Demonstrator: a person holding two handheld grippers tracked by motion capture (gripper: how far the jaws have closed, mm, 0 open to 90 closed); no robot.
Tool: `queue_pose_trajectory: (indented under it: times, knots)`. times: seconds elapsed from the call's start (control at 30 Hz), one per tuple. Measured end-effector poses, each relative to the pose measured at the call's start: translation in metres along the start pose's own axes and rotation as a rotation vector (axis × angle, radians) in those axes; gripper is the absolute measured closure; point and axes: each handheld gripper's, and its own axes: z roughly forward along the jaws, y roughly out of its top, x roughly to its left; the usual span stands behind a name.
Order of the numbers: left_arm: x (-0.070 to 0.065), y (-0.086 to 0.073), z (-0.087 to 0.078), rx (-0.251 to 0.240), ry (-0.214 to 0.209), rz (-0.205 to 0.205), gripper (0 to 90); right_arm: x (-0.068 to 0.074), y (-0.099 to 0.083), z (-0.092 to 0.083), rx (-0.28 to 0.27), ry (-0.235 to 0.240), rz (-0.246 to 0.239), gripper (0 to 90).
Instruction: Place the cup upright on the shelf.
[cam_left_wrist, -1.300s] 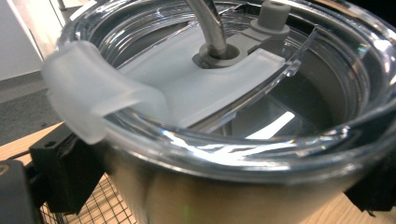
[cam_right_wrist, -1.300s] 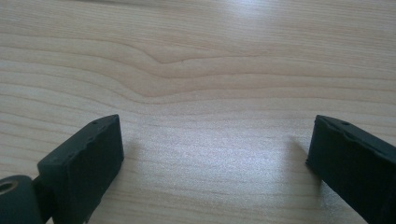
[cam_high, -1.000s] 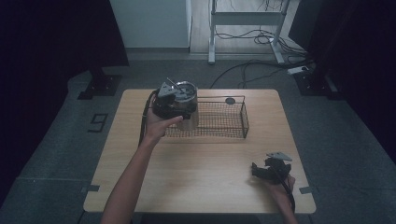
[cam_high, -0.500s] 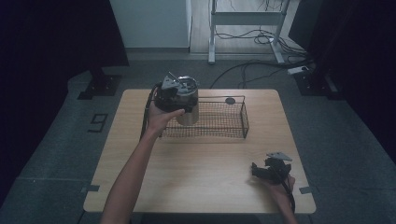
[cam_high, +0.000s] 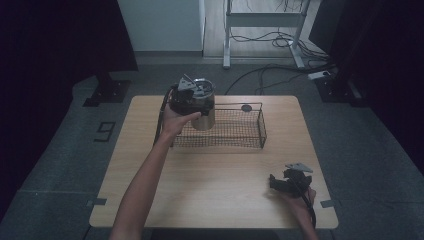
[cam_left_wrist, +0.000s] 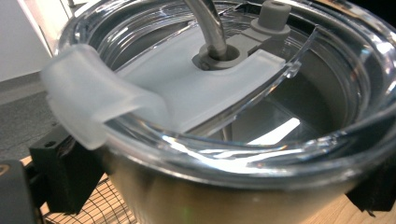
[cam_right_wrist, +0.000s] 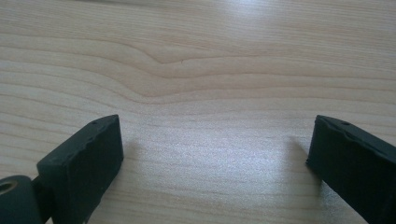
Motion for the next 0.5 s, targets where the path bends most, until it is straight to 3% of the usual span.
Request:
queue_pose_trajectory:
  times: [0.5]
  knots:
    - [0.010, -0.008, 0.020, 0.032, 0.040, -0.031, 4.1, 0.000, 0.000, 0.000, 0.000, 0.000, 0.000, 2.9]
